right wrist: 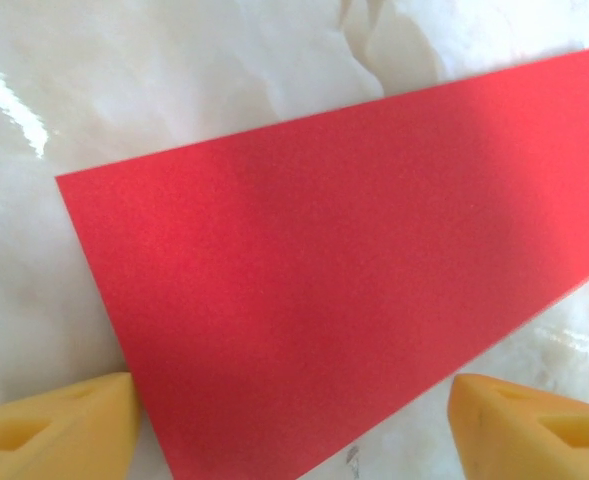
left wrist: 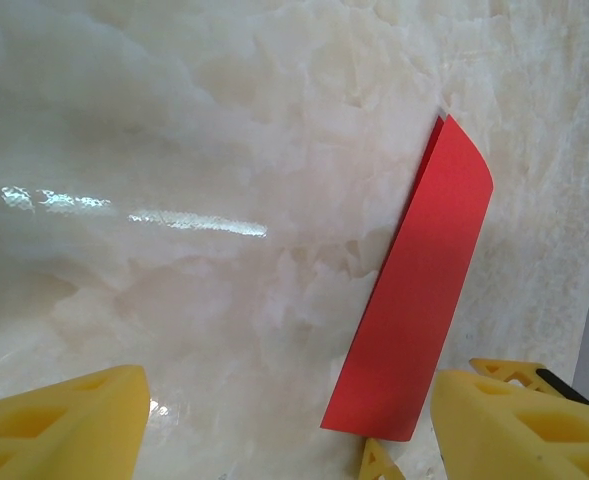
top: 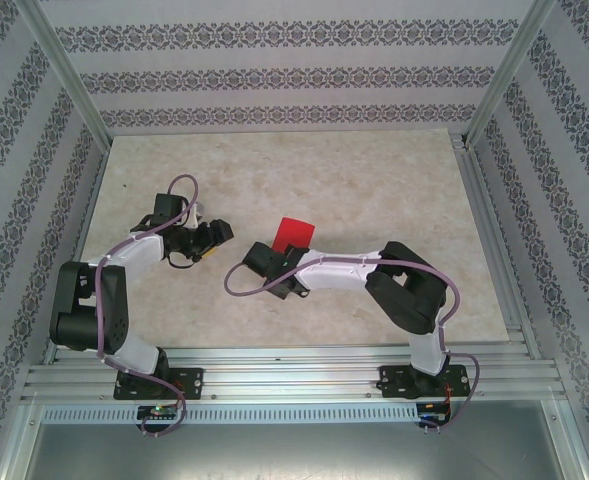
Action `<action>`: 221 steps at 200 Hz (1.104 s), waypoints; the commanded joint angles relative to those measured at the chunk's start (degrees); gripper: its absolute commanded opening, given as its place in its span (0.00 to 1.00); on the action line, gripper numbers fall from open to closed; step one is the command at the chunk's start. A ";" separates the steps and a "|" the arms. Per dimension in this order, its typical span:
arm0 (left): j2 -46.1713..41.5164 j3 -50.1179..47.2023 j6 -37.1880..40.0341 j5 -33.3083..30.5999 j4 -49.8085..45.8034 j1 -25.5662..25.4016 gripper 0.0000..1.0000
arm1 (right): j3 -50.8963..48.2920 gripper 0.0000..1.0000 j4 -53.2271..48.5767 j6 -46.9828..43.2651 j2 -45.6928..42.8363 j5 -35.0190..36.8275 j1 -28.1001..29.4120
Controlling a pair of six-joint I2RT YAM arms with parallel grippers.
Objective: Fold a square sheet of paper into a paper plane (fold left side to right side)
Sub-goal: Third fold the triangle at the center of the table.
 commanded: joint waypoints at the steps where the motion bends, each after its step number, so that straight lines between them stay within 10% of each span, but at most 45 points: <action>1: -0.88 -0.13 0.95 0.17 0.40 0.64 0.75 | -1.56 0.71 -0.99 -2.60 -0.84 3.72 -0.27; 105: 0.94 -0.26 0.16 2.55 2.55 0.57 0.75 | -4.03 0.00 3.35 -4.32 -3.52 4.78 -0.51; 221: 14.35 9.45 -9.72 7.24 13.14 -13.18 0.77 | -15.07 0.00 11.19 -1.64 -13.47 -10.70 -7.01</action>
